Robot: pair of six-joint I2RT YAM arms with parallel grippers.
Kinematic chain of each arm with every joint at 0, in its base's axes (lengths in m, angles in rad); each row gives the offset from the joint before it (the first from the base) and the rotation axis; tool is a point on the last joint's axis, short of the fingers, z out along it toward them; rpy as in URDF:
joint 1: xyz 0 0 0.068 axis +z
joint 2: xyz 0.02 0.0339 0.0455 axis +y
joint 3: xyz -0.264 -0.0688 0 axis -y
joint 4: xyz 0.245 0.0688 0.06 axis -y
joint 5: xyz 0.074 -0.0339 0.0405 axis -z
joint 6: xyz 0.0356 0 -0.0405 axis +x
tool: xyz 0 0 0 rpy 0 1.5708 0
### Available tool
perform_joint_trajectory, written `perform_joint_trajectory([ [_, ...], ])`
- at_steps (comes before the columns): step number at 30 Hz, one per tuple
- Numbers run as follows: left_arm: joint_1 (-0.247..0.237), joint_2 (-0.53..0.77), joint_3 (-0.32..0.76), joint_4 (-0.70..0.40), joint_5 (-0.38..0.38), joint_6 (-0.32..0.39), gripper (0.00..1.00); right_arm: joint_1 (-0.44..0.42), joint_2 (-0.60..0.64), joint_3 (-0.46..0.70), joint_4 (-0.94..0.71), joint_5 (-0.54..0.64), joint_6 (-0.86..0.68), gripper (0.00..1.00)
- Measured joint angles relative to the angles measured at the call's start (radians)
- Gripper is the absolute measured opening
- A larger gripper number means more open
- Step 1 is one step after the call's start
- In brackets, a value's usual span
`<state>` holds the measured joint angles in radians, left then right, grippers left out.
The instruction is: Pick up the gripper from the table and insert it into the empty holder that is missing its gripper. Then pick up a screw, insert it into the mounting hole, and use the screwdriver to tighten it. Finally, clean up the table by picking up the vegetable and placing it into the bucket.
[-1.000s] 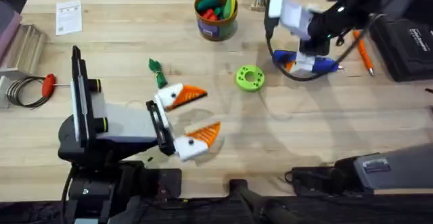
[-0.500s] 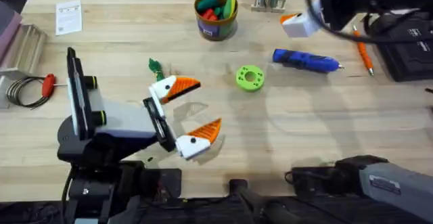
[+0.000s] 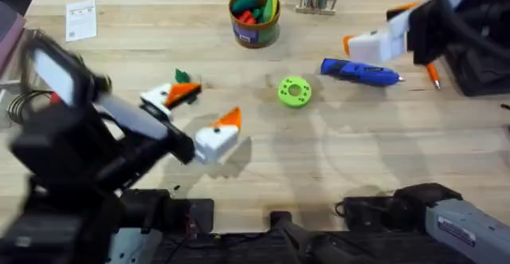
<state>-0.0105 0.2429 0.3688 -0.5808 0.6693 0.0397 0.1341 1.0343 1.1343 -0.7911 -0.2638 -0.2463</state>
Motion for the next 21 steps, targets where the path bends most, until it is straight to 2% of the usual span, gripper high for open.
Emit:
perform_joint_trajectory([
  [7,0.000,0.341,0.306,-0.160,-0.168,0.070,0.987,-0.042,-0.139,-0.219,0.029,-0.004,0.079,0.992],
  [12,0.000,0.502,0.395,-0.167,-0.213,0.084,0.986,-0.086,-0.215,-0.297,0.028,-0.004,0.114,0.991],
  [17,0.000,0.568,0.430,-0.185,-0.263,0.080,0.985,-0.097,-0.220,-0.306,0.033,-0.004,0.125,0.991],
  [21,0.000,0.643,0.522,-0.298,-0.364,0.047,0.985,-0.098,-0.220,-0.307,0.032,-0.004,0.128,0.991],
])
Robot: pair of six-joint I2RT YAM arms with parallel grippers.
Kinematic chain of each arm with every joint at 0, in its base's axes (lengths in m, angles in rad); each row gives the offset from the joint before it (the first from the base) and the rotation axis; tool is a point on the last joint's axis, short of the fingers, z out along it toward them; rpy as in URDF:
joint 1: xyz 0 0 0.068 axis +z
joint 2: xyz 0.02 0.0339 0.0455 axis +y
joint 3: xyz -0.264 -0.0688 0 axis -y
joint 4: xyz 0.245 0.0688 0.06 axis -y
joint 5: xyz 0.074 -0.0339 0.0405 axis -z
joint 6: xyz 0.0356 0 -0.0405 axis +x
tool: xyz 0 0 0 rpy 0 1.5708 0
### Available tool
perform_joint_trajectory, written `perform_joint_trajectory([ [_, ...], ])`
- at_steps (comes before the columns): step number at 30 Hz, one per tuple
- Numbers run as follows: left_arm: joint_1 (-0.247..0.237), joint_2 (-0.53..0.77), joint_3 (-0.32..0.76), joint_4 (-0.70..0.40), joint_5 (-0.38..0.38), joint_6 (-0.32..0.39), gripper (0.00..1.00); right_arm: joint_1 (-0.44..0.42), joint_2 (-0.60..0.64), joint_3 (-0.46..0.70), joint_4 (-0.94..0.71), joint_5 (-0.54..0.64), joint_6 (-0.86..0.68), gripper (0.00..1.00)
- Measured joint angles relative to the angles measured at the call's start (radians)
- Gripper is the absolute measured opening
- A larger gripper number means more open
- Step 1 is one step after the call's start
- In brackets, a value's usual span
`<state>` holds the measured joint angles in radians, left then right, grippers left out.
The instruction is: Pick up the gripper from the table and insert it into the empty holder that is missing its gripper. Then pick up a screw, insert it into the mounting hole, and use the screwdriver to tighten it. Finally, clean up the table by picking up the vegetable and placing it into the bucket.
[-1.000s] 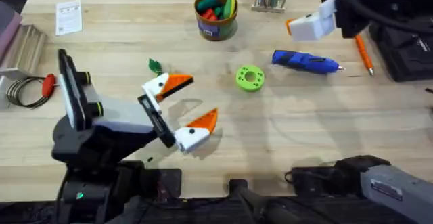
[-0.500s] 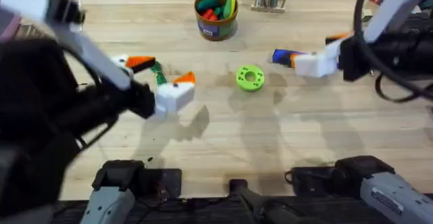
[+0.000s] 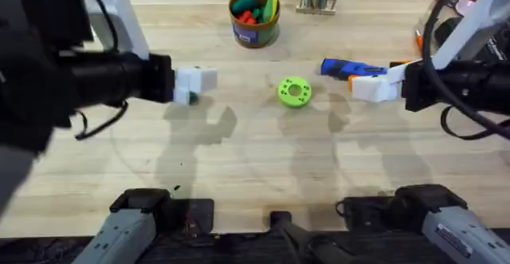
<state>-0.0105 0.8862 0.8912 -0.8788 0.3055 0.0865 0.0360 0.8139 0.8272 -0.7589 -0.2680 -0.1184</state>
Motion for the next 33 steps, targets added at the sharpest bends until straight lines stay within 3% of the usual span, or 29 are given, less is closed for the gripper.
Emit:
perform_joint_trajectory([
  [3,0.000,0.102,0.103,-0.105,-0.092,-0.055,0.985,0.000,0.007,0.000,0.001,0.000,0.000,0.991],
  [9,0.000,0.364,0.288,-0.253,-0.245,-0.246,0.986,0.000,0.015,0.000,0.002,0.000,0.004,0.991],
  [19,0.000,0.733,0.337,-0.205,-0.304,-0.543,0.985,0.000,0.015,0.000,0.002,0.000,0.007,0.991],
  [26,0.000,0.901,0.337,-0.154,-0.289,-0.603,0.986,0.000,0.015,0.000,0.002,0.000,0.007,0.992],
  [33,0.000,0.957,0.343,-0.142,-0.264,-0.616,0.958,0.000,0.015,0.000,0.002,0.000,0.007,0.992],
])
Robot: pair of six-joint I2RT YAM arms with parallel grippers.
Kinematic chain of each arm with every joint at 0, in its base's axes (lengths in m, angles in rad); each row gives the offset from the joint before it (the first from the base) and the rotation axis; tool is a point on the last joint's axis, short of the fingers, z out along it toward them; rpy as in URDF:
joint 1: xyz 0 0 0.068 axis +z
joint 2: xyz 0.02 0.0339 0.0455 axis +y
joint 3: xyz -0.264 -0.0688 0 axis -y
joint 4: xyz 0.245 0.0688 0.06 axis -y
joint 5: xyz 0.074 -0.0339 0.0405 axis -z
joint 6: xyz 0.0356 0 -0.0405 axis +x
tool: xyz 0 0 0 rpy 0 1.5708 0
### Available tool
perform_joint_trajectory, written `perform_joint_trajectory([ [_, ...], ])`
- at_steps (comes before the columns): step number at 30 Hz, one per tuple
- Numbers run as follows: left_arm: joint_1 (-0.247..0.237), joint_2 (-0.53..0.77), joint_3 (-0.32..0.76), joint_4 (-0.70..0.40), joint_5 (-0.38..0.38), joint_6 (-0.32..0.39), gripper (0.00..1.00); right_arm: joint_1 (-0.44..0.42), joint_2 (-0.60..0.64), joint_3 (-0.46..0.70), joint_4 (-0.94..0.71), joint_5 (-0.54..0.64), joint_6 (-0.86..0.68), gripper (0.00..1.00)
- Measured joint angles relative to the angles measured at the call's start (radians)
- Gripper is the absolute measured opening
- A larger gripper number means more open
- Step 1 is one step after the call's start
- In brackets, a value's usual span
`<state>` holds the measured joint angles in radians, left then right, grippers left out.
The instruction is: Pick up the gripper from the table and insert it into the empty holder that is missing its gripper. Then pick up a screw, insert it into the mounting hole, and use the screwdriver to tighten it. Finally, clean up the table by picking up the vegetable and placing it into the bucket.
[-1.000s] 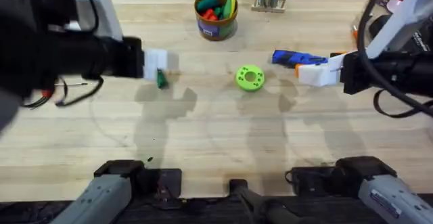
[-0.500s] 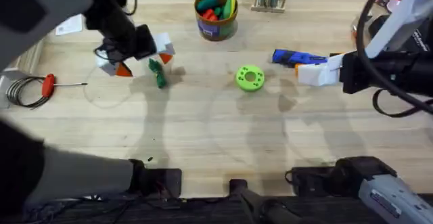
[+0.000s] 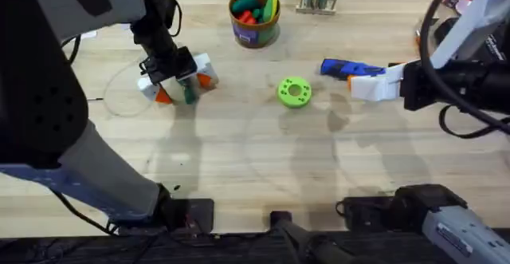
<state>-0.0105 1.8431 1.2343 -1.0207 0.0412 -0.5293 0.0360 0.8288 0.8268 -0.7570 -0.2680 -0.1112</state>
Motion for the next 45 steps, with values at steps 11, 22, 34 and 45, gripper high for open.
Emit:
perform_joint_trajectory([
  [11,-0.001,0.004,0.011,0.004,0.008,0.000,0.018,0.000,0.000,0.000,0.000,0.000,0.000,0.992],
  [22,-0.024,0.002,0.310,-0.053,0.046,0.123,0.016,0.000,0.000,0.000,0.000,0.000,0.000,0.992],
  [34,-0.187,-0.016,0.509,0.192,0.095,0.216,0.015,0.000,0.000,0.000,0.000,0.000,0.000,0.991],
  [45,-0.294,0.089,0.509,0.363,0.099,0.225,0.014,0.000,0.000,0.000,0.000,0.000,0.000,0.991],
])
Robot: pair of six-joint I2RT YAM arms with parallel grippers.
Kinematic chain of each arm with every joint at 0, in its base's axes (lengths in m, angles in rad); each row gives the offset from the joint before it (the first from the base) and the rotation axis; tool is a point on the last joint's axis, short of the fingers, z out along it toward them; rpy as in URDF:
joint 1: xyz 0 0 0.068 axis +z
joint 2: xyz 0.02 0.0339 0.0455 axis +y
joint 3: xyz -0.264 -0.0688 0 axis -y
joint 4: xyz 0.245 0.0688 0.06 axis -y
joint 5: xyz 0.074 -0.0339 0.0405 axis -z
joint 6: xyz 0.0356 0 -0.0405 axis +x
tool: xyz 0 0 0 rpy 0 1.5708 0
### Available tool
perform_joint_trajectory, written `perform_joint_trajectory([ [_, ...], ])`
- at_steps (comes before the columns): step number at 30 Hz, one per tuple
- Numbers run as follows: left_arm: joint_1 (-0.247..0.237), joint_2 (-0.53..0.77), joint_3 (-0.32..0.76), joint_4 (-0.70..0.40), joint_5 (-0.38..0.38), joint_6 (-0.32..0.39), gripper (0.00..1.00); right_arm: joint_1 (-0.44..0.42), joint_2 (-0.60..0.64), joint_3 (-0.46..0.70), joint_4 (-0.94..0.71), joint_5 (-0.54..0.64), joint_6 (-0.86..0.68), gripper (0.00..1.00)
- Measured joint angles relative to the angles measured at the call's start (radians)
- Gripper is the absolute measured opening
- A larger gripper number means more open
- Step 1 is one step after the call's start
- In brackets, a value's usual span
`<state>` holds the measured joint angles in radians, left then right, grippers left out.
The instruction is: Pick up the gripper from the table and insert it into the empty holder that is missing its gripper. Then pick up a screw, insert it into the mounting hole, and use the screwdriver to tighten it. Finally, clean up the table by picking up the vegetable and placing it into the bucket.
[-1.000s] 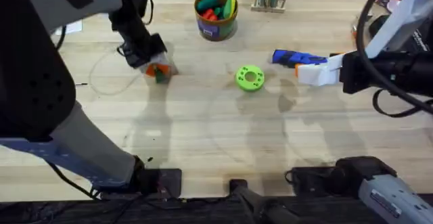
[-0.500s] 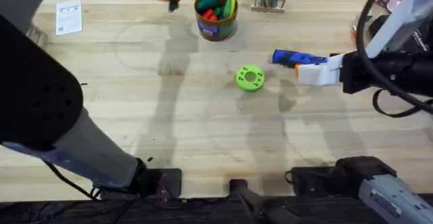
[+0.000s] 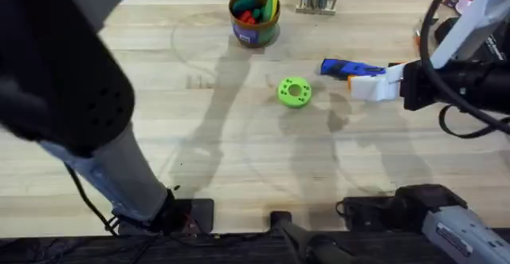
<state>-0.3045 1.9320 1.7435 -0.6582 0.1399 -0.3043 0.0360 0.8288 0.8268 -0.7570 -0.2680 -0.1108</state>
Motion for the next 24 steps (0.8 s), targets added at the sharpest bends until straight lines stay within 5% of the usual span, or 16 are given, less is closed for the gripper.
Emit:
perform_joint_trajectory([
  [6,0.001,0.055,0.000,0.000,0.000,0.001,0.017,0.000,0.000,0.000,0.000,0.000,0.000,0.992],
  [11,0.001,0.052,0.000,-0.002,0.000,0.008,0.801,0.000,0.000,0.000,0.000,0.000,0.000,0.992],
  [13,0.001,0.051,0.000,-0.016,0.000,0.006,0.971,0.000,0.000,0.000,0.000,0.000,0.000,0.992],
  [24,0.001,-0.118,0.000,-0.315,-0.002,0.069,0.985,0.000,0.000,0.000,0.000,0.000,0.000,0.992],
])
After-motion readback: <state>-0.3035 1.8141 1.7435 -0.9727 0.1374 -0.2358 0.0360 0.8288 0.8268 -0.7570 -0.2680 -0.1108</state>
